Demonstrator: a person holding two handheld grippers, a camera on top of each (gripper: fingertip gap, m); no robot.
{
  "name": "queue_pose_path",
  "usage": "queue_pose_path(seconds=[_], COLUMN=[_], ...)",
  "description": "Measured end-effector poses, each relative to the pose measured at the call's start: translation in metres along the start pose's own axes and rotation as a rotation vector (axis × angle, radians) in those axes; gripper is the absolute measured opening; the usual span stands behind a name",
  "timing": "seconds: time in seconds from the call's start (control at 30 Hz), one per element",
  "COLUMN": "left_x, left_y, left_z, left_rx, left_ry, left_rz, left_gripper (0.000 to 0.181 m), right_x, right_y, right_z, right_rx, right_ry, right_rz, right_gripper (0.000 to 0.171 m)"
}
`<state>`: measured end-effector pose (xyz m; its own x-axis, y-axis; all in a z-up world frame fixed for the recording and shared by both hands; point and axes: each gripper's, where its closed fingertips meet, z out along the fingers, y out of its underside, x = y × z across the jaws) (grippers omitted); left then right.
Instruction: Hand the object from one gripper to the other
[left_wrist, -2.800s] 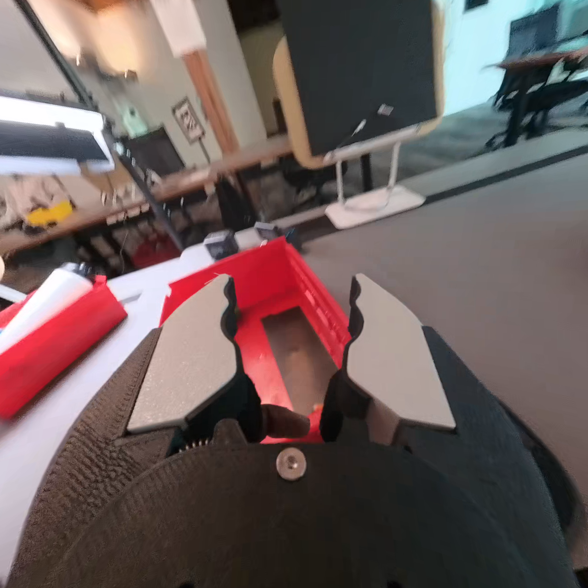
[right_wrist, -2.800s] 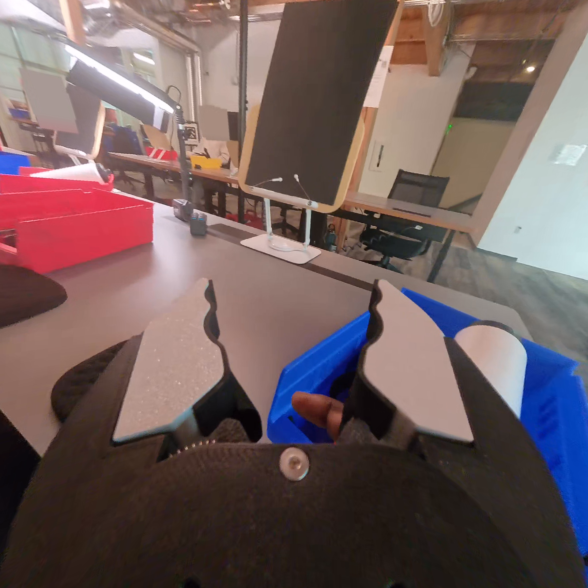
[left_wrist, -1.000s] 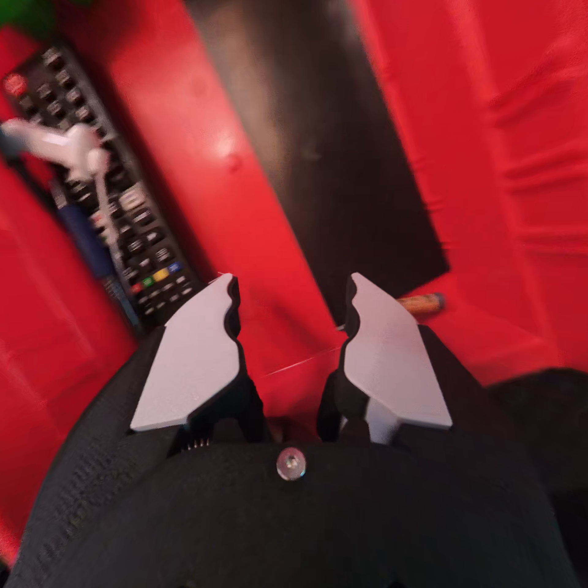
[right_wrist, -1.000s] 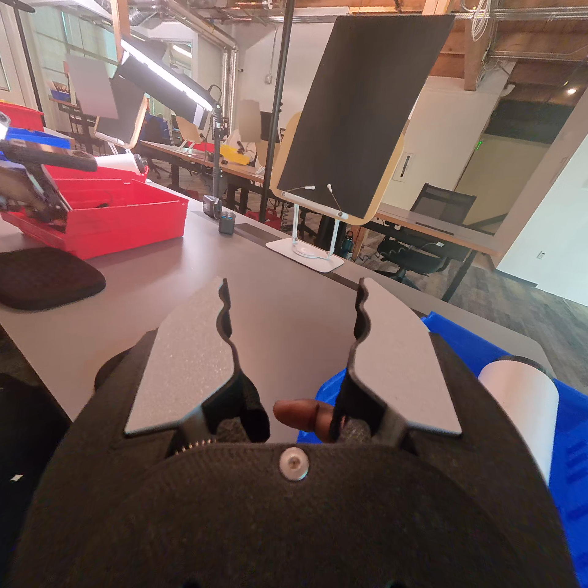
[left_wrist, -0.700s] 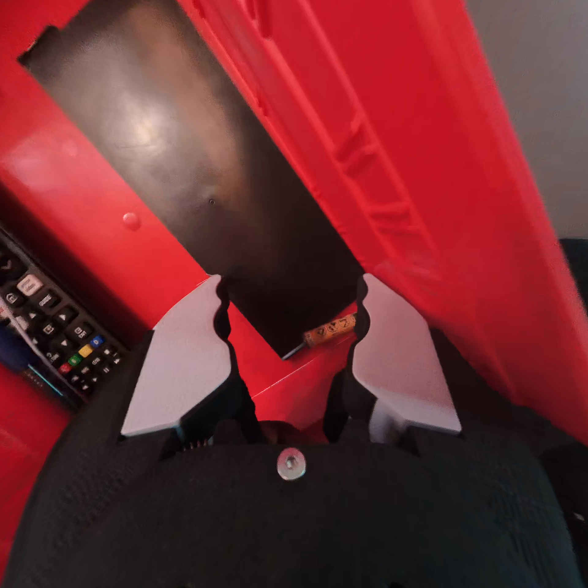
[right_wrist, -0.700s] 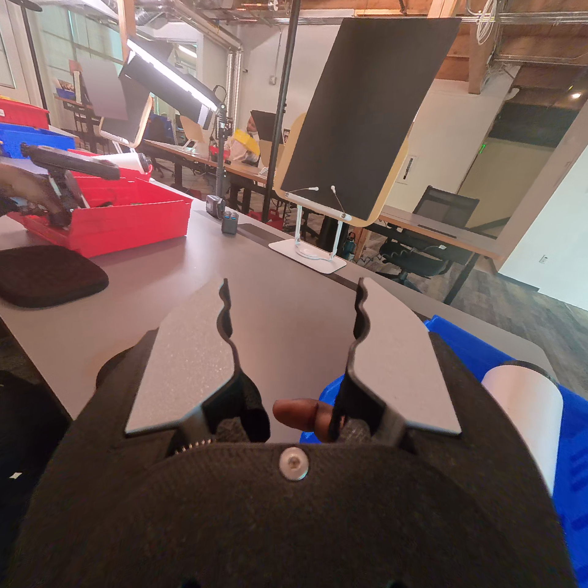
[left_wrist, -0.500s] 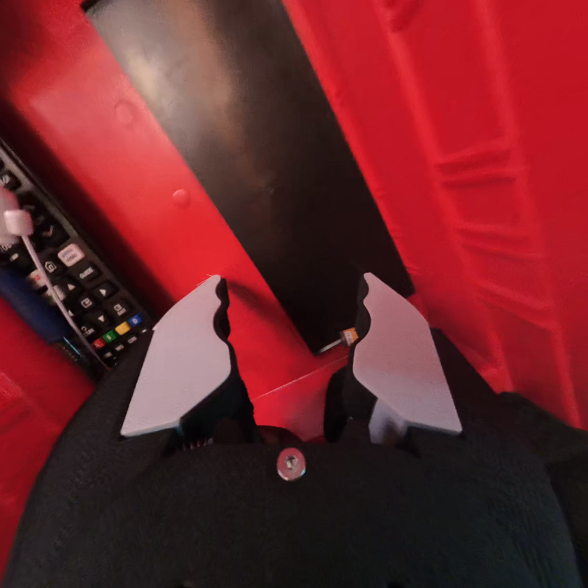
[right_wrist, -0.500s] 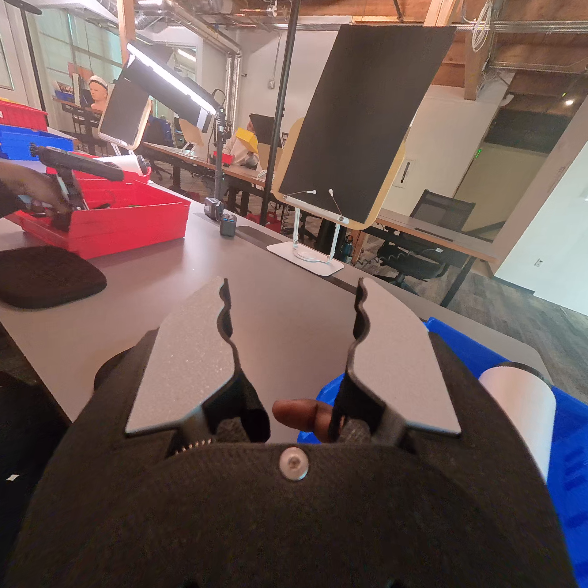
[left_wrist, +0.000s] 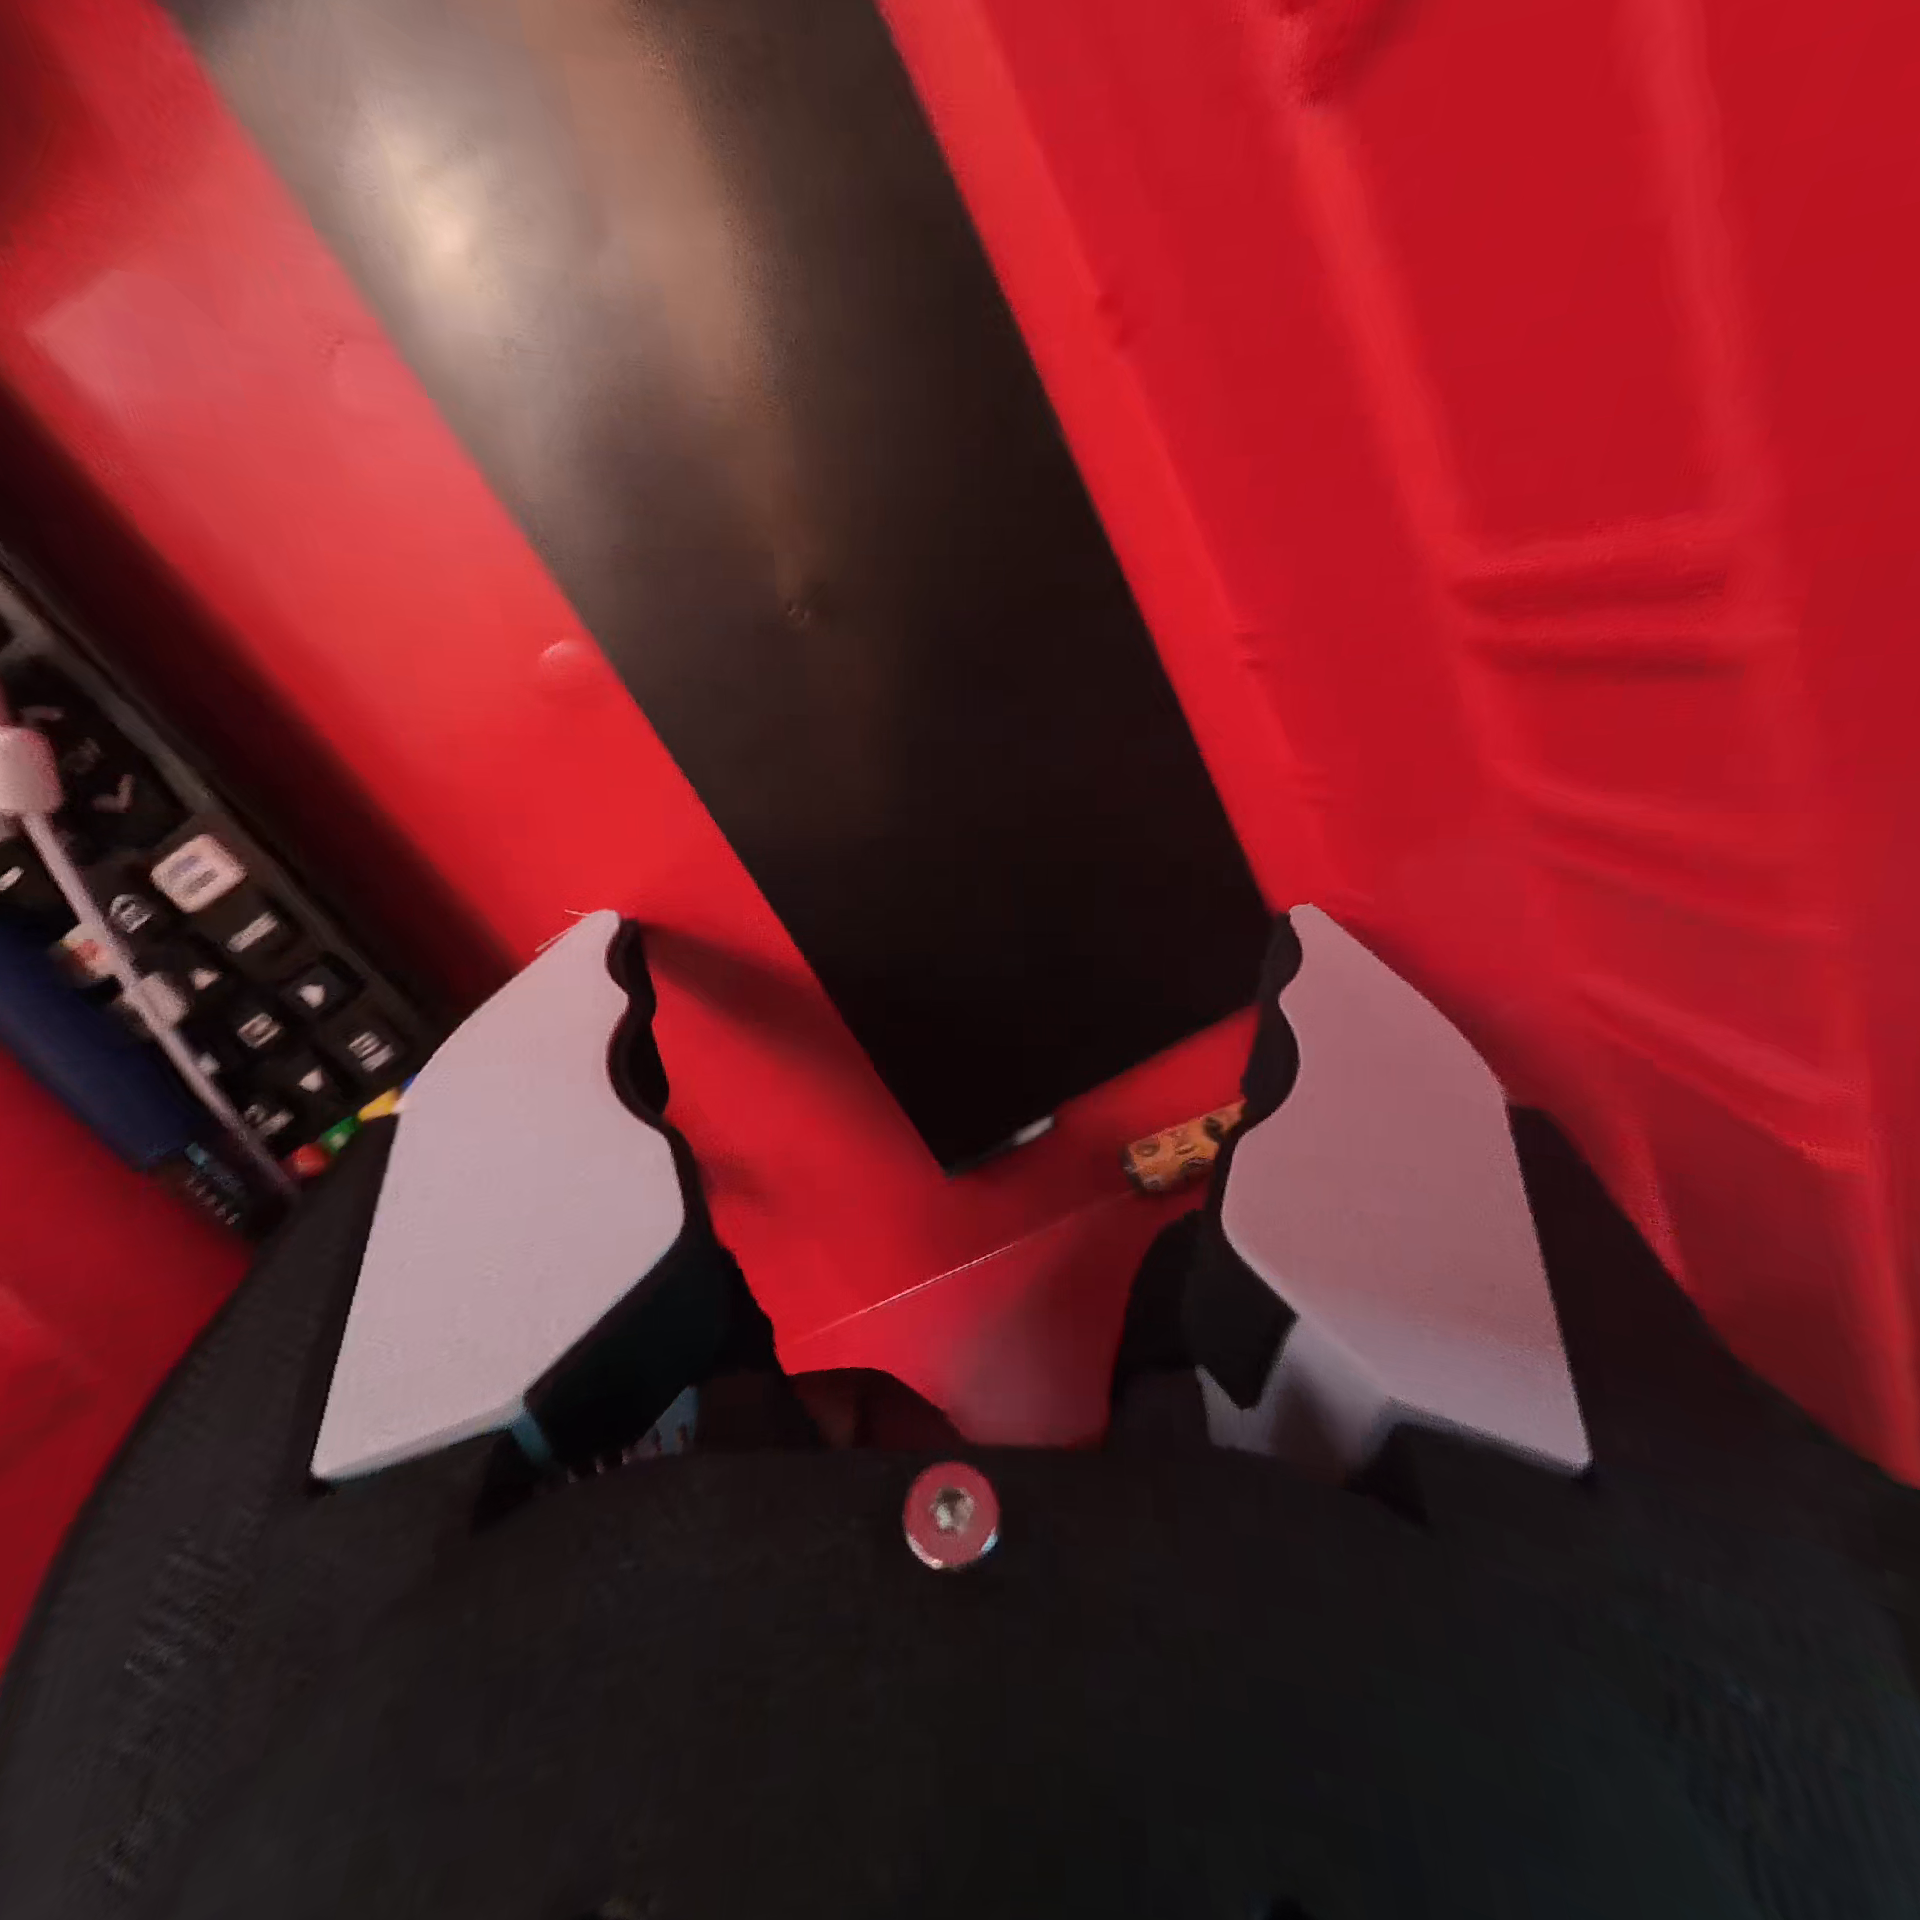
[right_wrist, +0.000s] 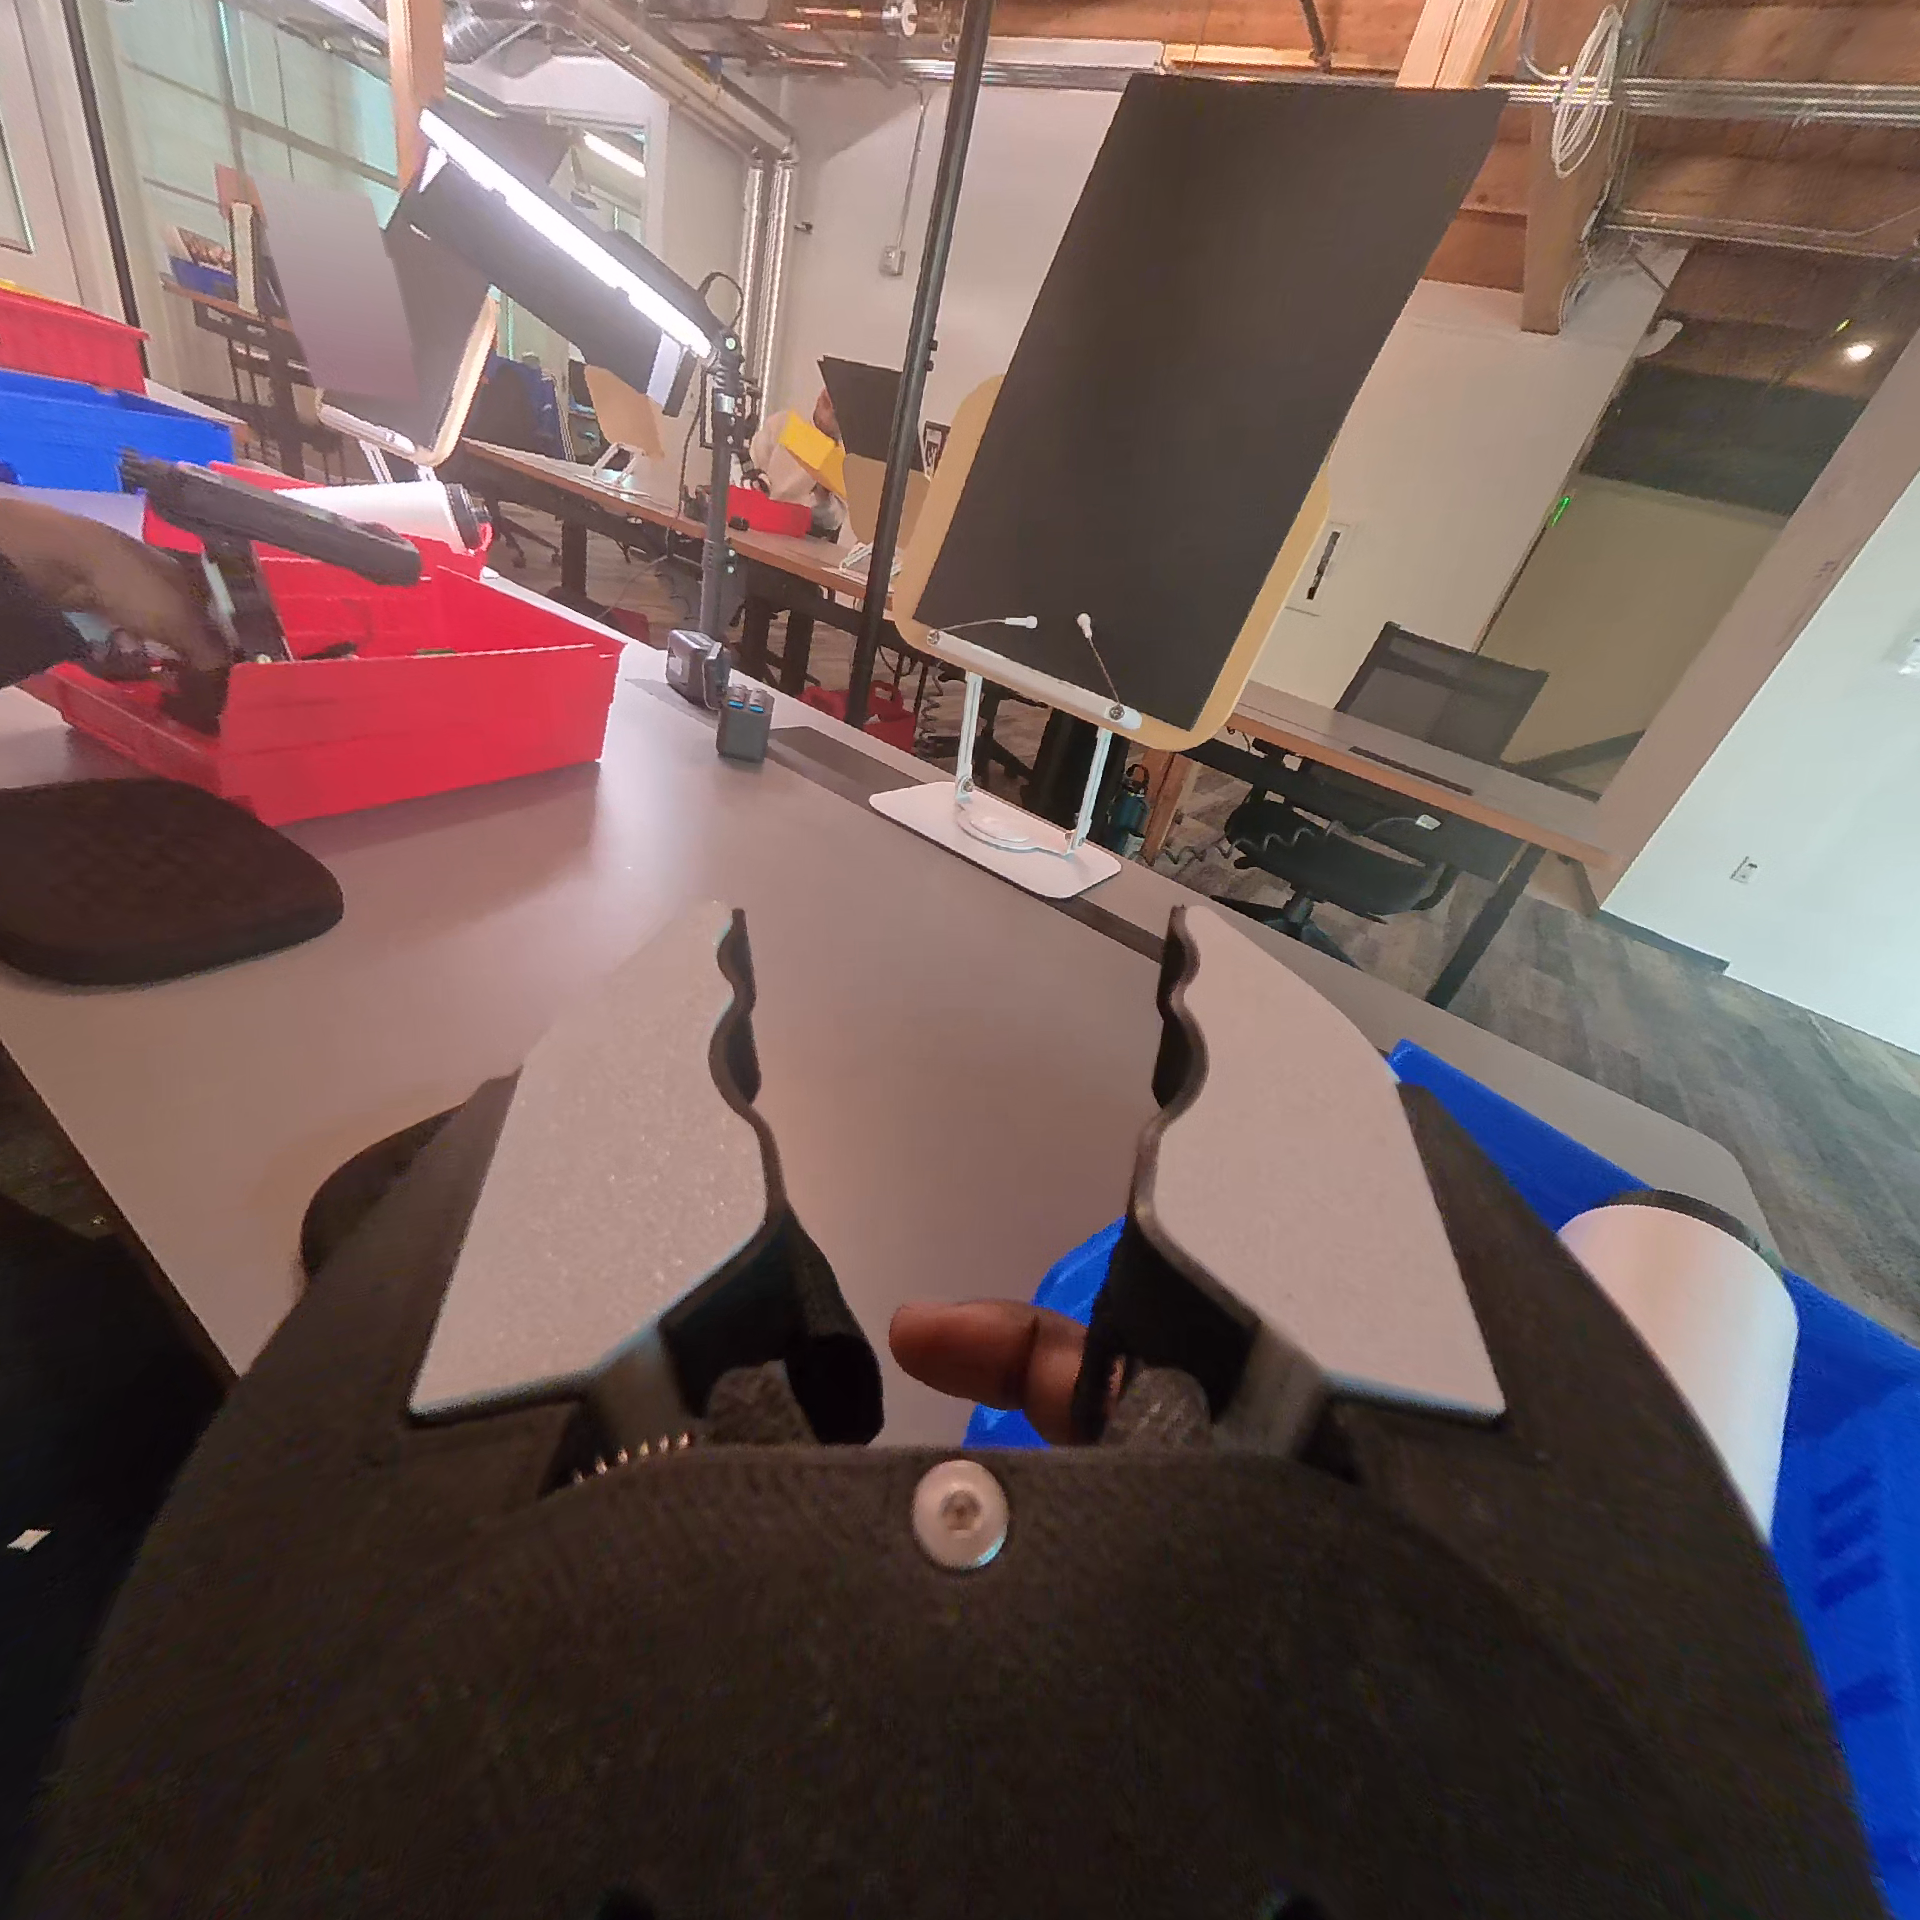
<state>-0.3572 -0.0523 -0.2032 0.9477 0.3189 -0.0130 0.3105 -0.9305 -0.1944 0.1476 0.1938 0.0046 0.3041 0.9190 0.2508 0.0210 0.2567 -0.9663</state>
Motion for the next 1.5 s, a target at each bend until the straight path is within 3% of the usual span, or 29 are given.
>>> queue_pose_path(seconds=[0.07, 0.13, 0.27, 0.5, 0.77, 0.93, 1.3, 1.5], left_x=[-0.014, -0.021, -0.017, -0.023, -0.023, -0.023, -0.008, 0.002], left_y=[0.004, 0.006, 0.003, 0.001, 0.0, 0.005, 0.024, 0.037], left_z=[-0.003, -0.006, -0.007, -0.004, -0.005, -0.011, -0.047, -0.08], left_rx=[-0.014, 0.0, 0.045, 0.068, 0.15, 0.123, 0.049, 0.126], left_ry=[-0.049, -0.058, -0.035, 0.01, 0.003, -0.061, -0.047, -0.023], left_rz=[-0.043, -0.046, 0.01, 0.018, 0.009, 0.067, 0.101, 0.098], left_gripper=[0.11, 0.095, 0.082, 0.086, 0.078, 0.077, 0.076, 0.076], right_x=[0.001, 0.002, 0.002, -0.002, -0.004, -0.003, -0.006, -0.007], right_y=[-0.001, -0.002, -0.003, -0.002, -0.002, -0.003, -0.002, -0.006], right_z=[-0.001, -0.002, -0.002, 0.0, 0.0, 0.0, 0.001, -0.001], right_rx=[0.0, 0.007, 0.016, 0.007, 0.006, 0.009, 0.002, 0.014], right_ry=[0.006, 0.008, 0.001, -0.009, -0.009, -0.007, -0.013, -0.012], right_rz=[-0.011, -0.007, 0.009, -0.008, -0.017, -0.014, -0.025, -0.023], right_gripper=[0.076, 0.075, 0.074, 0.075, 0.075, 0.074, 0.075, 0.074])
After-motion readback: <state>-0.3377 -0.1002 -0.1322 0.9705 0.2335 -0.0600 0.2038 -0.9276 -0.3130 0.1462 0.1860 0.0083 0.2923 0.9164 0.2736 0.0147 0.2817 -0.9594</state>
